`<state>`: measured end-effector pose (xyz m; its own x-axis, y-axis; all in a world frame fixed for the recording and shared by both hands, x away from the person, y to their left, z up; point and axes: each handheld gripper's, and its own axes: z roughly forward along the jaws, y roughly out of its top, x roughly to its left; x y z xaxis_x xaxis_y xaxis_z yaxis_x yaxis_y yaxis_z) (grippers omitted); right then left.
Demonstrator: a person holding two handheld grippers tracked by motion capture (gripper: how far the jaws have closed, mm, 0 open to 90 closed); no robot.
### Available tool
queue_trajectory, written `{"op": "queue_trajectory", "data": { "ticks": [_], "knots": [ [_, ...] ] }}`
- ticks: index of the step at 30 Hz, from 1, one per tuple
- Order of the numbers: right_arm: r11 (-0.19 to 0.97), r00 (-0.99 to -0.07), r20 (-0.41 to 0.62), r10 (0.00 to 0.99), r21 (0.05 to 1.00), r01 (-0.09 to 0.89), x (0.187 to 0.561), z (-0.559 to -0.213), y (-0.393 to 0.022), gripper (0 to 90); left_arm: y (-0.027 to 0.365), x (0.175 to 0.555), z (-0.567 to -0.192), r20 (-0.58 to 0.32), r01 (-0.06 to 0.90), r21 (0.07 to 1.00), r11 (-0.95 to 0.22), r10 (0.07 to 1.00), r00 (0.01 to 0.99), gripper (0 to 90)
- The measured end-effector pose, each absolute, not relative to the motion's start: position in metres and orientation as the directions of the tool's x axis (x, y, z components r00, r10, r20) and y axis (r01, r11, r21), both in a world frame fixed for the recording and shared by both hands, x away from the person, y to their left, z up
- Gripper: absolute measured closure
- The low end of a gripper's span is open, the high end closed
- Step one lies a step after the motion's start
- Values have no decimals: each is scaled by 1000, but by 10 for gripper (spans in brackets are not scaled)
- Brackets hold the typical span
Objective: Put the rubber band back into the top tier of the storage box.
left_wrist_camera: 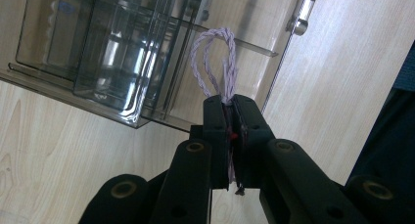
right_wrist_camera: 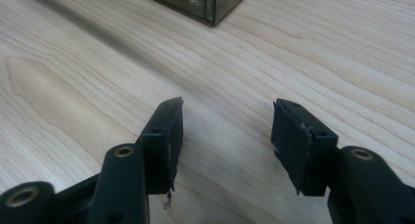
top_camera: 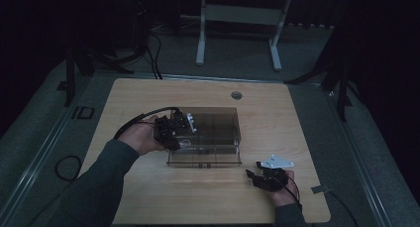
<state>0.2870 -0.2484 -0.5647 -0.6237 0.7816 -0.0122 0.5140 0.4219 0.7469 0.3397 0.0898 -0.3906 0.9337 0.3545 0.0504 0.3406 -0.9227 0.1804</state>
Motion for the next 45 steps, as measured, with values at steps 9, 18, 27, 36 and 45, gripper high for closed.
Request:
{"op": "queue_trajectory", "data": {
  "ticks": [9, 18, 27, 36, 45],
  "knots": [
    [423, -626, -12, 780, 747, 513, 287, -565, -248, 456, 83, 342, -395, 48, 344, 166, -924, 356, 933, 859],
    [426, -628, -14, 778, 746, 511, 287, -565, -247, 456, 78, 345, -401, 42, 350, 151, -925, 360, 932, 859],
    [426, -629, -14, 777, 746, 511, 287, -565, -247, 456, 74, 345, -406, 34, 349, 135, -927, 357, 934, 859],
    [427, -630, -13, 777, 746, 511, 287, -565, -247, 455, 73, 347, -415, 32, 362, 122, -924, 368, 929, 859],
    [426, -630, -11, 777, 746, 512, 287, -565, -247, 454, 70, 349, -421, 35, 364, 95, -927, 368, 929, 859]
  ]
}}
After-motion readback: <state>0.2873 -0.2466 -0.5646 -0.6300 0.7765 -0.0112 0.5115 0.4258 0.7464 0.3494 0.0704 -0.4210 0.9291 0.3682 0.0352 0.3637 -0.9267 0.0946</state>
